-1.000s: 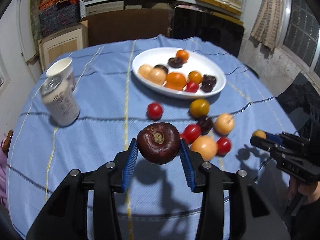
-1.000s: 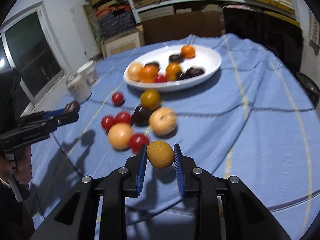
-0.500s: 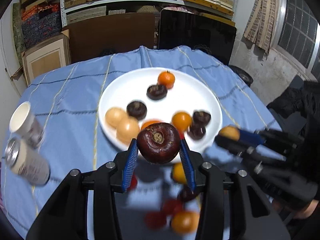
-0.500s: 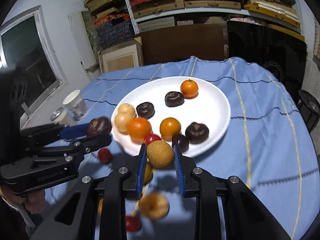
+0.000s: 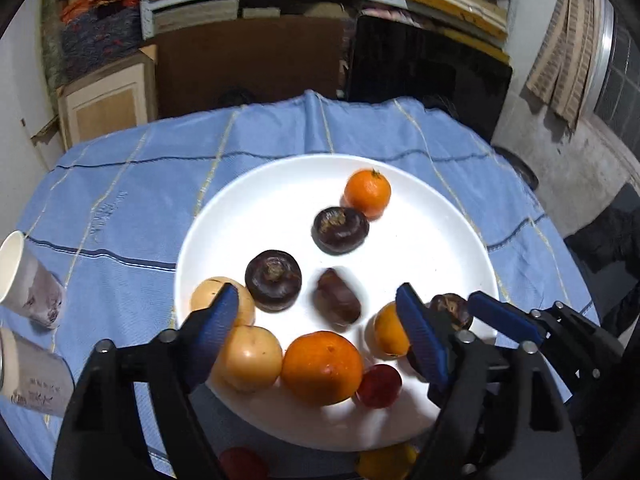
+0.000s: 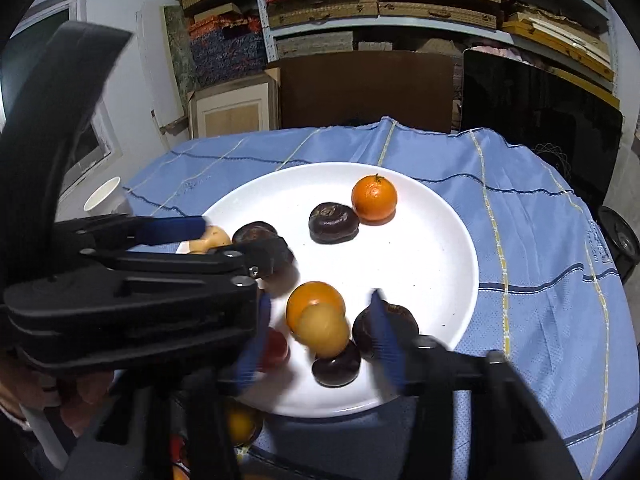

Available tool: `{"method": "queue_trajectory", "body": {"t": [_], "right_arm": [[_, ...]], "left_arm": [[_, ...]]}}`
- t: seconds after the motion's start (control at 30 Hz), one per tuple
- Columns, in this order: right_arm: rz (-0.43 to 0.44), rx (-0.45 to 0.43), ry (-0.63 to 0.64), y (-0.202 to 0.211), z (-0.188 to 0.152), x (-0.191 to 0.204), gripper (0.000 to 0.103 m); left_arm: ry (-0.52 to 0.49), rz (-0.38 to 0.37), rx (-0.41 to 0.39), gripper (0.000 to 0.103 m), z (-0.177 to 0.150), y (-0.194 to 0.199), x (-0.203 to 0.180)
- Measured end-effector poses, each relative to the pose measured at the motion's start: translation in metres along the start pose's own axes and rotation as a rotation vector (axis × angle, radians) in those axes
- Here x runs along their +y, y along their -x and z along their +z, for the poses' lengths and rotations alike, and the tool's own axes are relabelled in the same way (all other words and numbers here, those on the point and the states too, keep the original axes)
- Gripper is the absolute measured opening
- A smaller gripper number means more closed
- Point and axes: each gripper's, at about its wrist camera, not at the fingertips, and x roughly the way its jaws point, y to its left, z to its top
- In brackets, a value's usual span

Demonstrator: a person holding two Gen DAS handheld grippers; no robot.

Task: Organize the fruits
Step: 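Withdraw both open grippers from the plate back over the fruits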

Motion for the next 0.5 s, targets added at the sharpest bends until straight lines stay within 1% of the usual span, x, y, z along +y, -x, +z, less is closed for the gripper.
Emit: {"method": "queue_trajectory", "body": {"t": [0.07,0.17,0.23,0.37,0.5], "right_arm": [[-0.008,-0.003,0.001,0.006,-0.003,-0.001,0.057],[-0.006,-0.016,-0.01,0.024,-0.008,-0.006,0.058],[-0.011,-0.022,-0.023,0.038,-0.015,-0.01,0.062],[-0.019,-0.011,-0.03,0.06,-0.032,-0.012,0.063],[-0.024,0.008,-0.041,0.079,-0.053,-0.009,0.063]], "left_arm": [[-0.017,-0.003,-0.002,0.079,-0.003,0.007,0.0],[-0.029,0.021,-0.018,0.079,-0.012,0.022,0.003],[-0.031,0.02,-0.022,0.079,-0.02,0.034,0.005],[-0.036,0.022,-0.029,0.081,-0.041,0.057,0.008],[-0.061,0.047,-0.052,0.084,-0.065,0.082,0.007]]}}
